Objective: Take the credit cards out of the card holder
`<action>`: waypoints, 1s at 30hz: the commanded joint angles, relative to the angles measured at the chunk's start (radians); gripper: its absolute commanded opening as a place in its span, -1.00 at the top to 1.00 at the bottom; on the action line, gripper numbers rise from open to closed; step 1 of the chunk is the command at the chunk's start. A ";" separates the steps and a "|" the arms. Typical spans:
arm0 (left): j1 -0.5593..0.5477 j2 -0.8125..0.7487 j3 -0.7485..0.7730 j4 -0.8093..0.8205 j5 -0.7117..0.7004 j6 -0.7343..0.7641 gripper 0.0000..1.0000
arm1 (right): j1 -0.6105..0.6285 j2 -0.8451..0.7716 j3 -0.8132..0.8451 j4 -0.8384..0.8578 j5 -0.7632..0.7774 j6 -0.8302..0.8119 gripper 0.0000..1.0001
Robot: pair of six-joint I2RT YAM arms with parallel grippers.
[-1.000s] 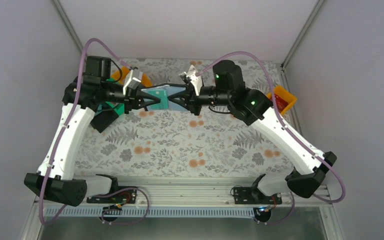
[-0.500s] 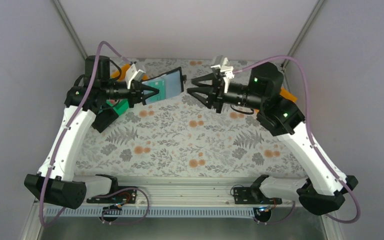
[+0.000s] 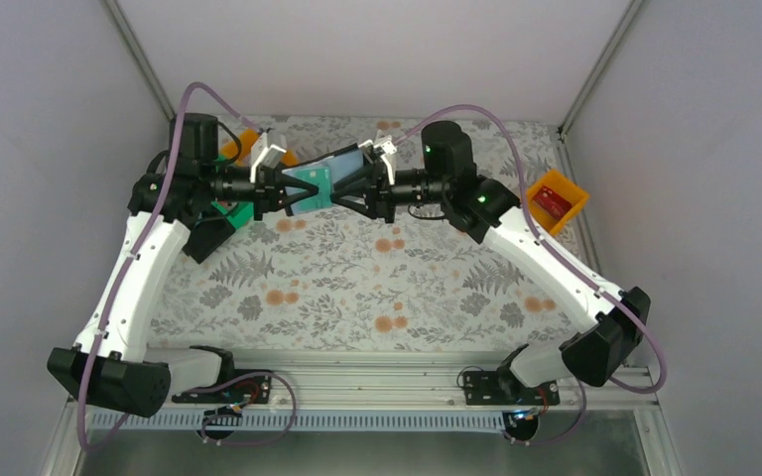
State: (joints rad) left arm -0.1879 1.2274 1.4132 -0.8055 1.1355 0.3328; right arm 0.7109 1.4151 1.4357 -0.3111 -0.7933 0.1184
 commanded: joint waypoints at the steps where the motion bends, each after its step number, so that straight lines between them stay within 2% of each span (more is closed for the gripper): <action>1: 0.001 -0.018 0.002 -0.017 0.119 0.055 0.95 | -0.004 0.006 0.027 0.065 -0.056 0.017 0.45; 9: -0.013 -0.017 -0.003 -0.051 0.169 0.102 0.95 | -0.001 0.041 0.070 0.067 -0.147 0.006 0.72; 12: -0.014 -0.013 -0.003 -0.044 0.167 0.094 0.95 | 0.003 0.037 0.061 0.068 -0.176 -0.010 0.91; 16: -0.013 -0.017 -0.003 -0.053 0.152 0.107 0.95 | 0.001 -0.013 0.007 0.076 -0.141 -0.041 0.92; 20: -0.013 -0.016 -0.009 -0.066 0.158 0.120 0.71 | -0.016 -0.047 -0.014 0.063 -0.107 -0.050 0.92; 30: -0.014 -0.016 -0.011 -0.083 0.186 0.138 0.70 | -0.048 -0.067 0.008 -0.013 -0.071 -0.082 0.92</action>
State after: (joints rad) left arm -0.2039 1.2236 1.4078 -0.8764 1.2770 0.4332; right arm 0.6842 1.3830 1.4265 -0.2970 -0.8829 0.0658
